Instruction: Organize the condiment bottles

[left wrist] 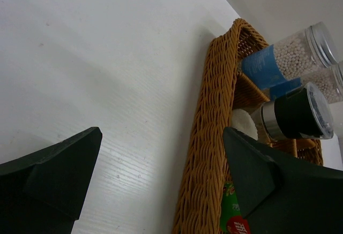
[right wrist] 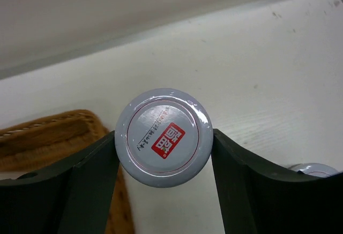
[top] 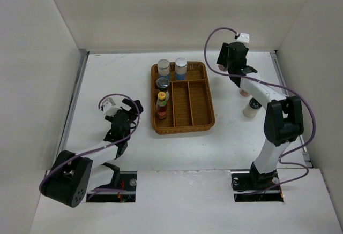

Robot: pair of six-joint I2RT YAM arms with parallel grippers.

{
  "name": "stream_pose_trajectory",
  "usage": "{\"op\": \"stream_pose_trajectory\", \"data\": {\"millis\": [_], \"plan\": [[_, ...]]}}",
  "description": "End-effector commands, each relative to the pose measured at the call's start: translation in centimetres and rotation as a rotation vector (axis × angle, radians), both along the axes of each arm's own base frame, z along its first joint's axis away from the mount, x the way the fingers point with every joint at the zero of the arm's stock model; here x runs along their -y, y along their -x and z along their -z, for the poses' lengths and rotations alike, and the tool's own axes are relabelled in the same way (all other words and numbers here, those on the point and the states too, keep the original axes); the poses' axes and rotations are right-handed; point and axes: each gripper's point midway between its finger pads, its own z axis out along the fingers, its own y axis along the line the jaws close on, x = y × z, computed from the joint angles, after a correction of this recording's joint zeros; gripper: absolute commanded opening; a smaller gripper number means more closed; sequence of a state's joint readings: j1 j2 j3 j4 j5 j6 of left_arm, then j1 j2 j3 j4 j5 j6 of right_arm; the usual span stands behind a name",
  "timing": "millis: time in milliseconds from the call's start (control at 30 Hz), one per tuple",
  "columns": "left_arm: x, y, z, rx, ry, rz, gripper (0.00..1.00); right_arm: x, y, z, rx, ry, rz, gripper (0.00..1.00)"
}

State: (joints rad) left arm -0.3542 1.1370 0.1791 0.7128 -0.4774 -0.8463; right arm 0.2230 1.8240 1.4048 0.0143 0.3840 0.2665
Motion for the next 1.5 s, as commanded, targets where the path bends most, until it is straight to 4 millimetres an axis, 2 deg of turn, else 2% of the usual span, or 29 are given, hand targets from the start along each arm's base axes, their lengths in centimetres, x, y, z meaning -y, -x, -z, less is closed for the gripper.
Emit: {"op": "stream_pose_trajectory", "data": {"millis": [0,100,200,300,400,533,667,767,833,867,1000,1133,1233,1333,1467], "plan": [[0.8,-1.1,-2.9,0.090,0.046,0.018,1.00,-5.6,-0.2,-10.0,0.275,-0.081,-0.129,0.49],[0.6,-1.1,-2.6,0.080,0.044,0.013,1.00,-9.1,-0.5,-9.3,0.260,-0.123,-0.191,0.49],[0.9,-0.9,-3.3,0.103,0.049,0.020,1.00,-12.3,-0.5,-8.2,0.237,-0.156,-0.261,0.49],[0.6,-1.0,-3.0,0.095,0.048,0.013,1.00,-14.1,-1.2,-7.2,0.219,-0.174,-0.294,0.49],[1.0,-0.8,-3.3,0.104,0.050,0.024,1.00,-15.1,-1.6,-5.6,0.199,-0.187,-0.307,0.49],[1.0,-0.9,-2.8,0.088,0.045,0.025,1.00,-15.3,-2.3,-2.6,0.148,-0.181,-0.289,0.51],[0.9,-0.9,-3.2,0.100,0.047,0.023,1.00,-14.9,-2.2,0.5,0.089,-0.155,-0.267,0.61],[1.1,-0.9,-3.2,0.101,0.050,0.030,1.00,-14.8,-2.0,1.8,0.056,-0.143,-0.266,0.70],[1.0,-0.9,-3.3,0.104,0.050,0.029,1.00,-14.8,-1.9,1.9,0.052,-0.145,-0.270,0.78],[0.9,-0.9,-3.1,0.098,0.047,0.026,1.00,-14.9,-1.9,1.3,0.061,-0.148,-0.272,0.82],[1.3,-0.9,-3.3,0.101,0.050,0.035,1.00,-14.5,-0.8,-3.0,0.128,-0.157,-0.281,0.92],[1.2,-0.8,-3.0,0.097,0.049,0.035,1.00,-12.5,2.0,-7.5,0.198,-0.180,-0.238,0.92],[1.2,-0.7,-3.5,0.115,0.055,0.035,1.00,-7.4,5.3,-8.9,0.237,-0.183,-0.101,0.91],[1.3,-0.7,-3.3,0.114,0.059,0.039,1.00,-2.2,9.5,-8.8,0.261,-0.190,0.044,0.90],[1.6,-0.7,-3.4,0.114,0.059,0.046,1.00,4.8,15.3,-6.4,0.242,-0.123,0.283,0.95]]}}
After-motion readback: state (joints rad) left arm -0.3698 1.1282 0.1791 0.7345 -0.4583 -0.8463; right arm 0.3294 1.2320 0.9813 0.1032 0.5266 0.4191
